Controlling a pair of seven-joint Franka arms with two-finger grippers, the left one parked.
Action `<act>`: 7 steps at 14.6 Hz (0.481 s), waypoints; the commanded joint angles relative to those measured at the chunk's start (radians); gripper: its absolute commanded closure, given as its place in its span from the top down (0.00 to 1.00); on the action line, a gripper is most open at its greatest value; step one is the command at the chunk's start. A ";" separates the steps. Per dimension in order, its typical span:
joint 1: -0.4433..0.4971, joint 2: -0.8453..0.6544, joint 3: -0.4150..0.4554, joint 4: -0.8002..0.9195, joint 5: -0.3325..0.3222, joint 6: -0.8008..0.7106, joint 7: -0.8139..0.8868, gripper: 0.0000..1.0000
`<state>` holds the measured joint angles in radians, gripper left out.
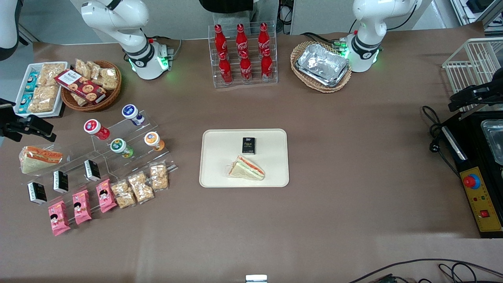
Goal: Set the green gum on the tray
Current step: 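Move the right gripper from rest toward the acrylic gum rack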
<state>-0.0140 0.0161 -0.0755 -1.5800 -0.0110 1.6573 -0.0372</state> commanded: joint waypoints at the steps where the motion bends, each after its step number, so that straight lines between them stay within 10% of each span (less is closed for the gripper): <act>1: -0.001 -0.013 0.000 0.000 0.014 -0.034 -0.009 1.00; 7: 0.014 -0.005 0.003 0.006 0.006 -0.034 -0.013 1.00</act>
<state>-0.0121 0.0152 -0.0737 -1.5800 -0.0110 1.6432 -0.0376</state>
